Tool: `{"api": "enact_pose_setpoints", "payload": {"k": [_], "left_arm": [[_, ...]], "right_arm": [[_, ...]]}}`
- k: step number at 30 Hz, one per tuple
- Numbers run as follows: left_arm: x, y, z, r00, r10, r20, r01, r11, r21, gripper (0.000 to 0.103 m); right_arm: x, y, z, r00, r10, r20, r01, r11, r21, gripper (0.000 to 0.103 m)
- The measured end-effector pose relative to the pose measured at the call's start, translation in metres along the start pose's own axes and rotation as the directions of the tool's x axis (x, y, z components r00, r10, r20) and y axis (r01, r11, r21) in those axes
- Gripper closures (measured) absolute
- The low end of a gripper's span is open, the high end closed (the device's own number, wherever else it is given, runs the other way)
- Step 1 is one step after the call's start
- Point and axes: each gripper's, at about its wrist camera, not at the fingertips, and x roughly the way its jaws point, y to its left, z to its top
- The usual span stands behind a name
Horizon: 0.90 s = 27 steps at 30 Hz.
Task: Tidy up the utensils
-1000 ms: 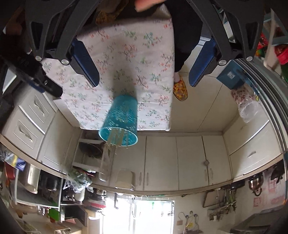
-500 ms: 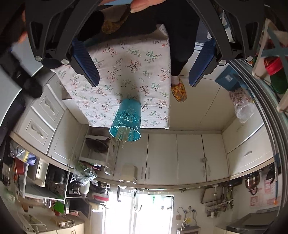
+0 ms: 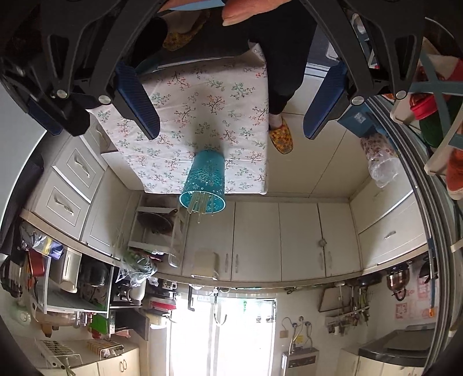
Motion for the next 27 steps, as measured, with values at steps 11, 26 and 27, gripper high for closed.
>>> {"api": "enact_pose_setpoints", "payload": {"k": [11,26,27], "left_arm": [[-0.01,-0.005,-0.005,1.0,0.03,0.004,-0.03,1.0,-0.009,0.008],[-0.011,-0.002,-0.01,0.997,0.081,0.012,-0.081,0.997,-0.015,0.008],[-0.011,-0.002,-0.01,0.997,0.082,0.012,-0.082,0.997,-0.015,0.008]], "right_arm": [[-0.017,0.01,-0.002,0.998,0.018,0.052,-0.016,0.999,-0.048,0.007],[-0.018,0.013,-0.005,0.999,0.016,0.051,-0.013,0.998,-0.063,0.007],[-0.018,0.013,-0.005,0.999,0.016,0.051,-0.013,0.998,-0.062,0.007]]}}
